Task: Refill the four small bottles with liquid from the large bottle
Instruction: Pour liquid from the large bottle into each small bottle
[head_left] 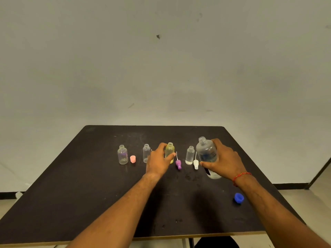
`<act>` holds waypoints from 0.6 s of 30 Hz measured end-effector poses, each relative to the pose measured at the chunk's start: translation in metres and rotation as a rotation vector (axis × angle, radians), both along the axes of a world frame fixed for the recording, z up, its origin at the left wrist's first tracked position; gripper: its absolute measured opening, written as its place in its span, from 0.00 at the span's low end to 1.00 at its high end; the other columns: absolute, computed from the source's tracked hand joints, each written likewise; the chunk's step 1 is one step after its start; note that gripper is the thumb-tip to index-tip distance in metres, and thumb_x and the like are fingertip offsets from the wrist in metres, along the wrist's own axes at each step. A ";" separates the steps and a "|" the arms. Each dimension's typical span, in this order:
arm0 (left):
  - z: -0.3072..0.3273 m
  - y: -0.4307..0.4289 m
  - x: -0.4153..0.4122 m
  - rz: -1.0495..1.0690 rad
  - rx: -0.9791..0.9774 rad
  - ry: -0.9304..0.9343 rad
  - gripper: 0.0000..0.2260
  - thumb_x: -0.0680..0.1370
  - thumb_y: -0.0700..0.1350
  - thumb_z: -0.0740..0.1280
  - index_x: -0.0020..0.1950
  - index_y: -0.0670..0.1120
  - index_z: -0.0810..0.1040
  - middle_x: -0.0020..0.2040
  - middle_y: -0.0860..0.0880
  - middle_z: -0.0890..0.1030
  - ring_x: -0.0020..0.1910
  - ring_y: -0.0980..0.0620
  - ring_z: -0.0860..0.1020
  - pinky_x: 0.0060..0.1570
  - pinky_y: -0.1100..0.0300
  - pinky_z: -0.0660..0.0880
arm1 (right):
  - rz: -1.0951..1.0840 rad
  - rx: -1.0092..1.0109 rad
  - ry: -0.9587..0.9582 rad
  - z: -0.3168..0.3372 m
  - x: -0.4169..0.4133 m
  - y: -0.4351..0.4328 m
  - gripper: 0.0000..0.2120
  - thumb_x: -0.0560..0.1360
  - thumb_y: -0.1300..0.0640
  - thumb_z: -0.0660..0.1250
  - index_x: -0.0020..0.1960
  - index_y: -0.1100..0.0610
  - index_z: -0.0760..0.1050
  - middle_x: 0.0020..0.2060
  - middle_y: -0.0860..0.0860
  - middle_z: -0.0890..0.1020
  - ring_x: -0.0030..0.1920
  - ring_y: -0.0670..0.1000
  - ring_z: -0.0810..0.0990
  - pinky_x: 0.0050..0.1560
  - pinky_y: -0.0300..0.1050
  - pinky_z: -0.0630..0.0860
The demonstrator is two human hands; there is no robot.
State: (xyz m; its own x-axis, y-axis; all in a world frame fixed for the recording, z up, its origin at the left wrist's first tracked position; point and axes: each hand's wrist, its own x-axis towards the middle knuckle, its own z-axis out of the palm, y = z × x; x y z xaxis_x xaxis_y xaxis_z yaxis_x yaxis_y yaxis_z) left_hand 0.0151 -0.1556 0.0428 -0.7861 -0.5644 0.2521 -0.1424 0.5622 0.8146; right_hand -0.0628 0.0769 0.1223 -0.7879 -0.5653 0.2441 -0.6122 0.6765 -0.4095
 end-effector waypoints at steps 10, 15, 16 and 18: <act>-0.016 -0.005 -0.022 0.062 -0.015 -0.141 0.18 0.79 0.53 0.71 0.65 0.50 0.72 0.58 0.46 0.83 0.56 0.45 0.81 0.58 0.45 0.79 | -0.054 -0.058 -0.046 -0.018 -0.009 0.022 0.33 0.63 0.38 0.77 0.61 0.43 0.65 0.50 0.42 0.79 0.50 0.50 0.80 0.55 0.55 0.78; -0.020 -0.007 -0.030 0.068 -0.024 -0.190 0.18 0.79 0.54 0.71 0.66 0.52 0.71 0.58 0.47 0.82 0.54 0.45 0.82 0.54 0.44 0.81 | -0.058 -0.073 -0.058 -0.021 -0.015 0.023 0.34 0.63 0.38 0.77 0.62 0.44 0.64 0.53 0.44 0.80 0.50 0.50 0.80 0.56 0.57 0.78; -0.021 -0.007 -0.031 0.068 -0.031 -0.199 0.19 0.79 0.54 0.71 0.66 0.52 0.70 0.59 0.47 0.82 0.55 0.45 0.82 0.56 0.45 0.81 | -0.057 -0.077 -0.060 -0.022 -0.015 0.023 0.34 0.63 0.38 0.77 0.62 0.44 0.64 0.53 0.44 0.80 0.50 0.50 0.80 0.56 0.57 0.78; -0.023 -0.007 -0.033 0.071 -0.039 -0.210 0.19 0.79 0.54 0.71 0.67 0.52 0.70 0.60 0.47 0.82 0.56 0.46 0.81 0.59 0.47 0.79 | -0.060 -0.080 -0.067 -0.023 -0.017 0.022 0.34 0.63 0.38 0.77 0.62 0.44 0.64 0.53 0.44 0.79 0.51 0.50 0.80 0.56 0.57 0.78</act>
State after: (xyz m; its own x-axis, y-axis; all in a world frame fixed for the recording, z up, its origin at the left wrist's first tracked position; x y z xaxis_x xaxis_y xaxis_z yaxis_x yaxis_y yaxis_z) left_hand -0.0179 -0.1625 0.0203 -0.7821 -0.6134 0.1097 -0.3473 0.5753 0.7405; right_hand -0.0793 0.0992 0.0998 -0.8356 -0.4979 0.2323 -0.5414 0.6746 -0.5018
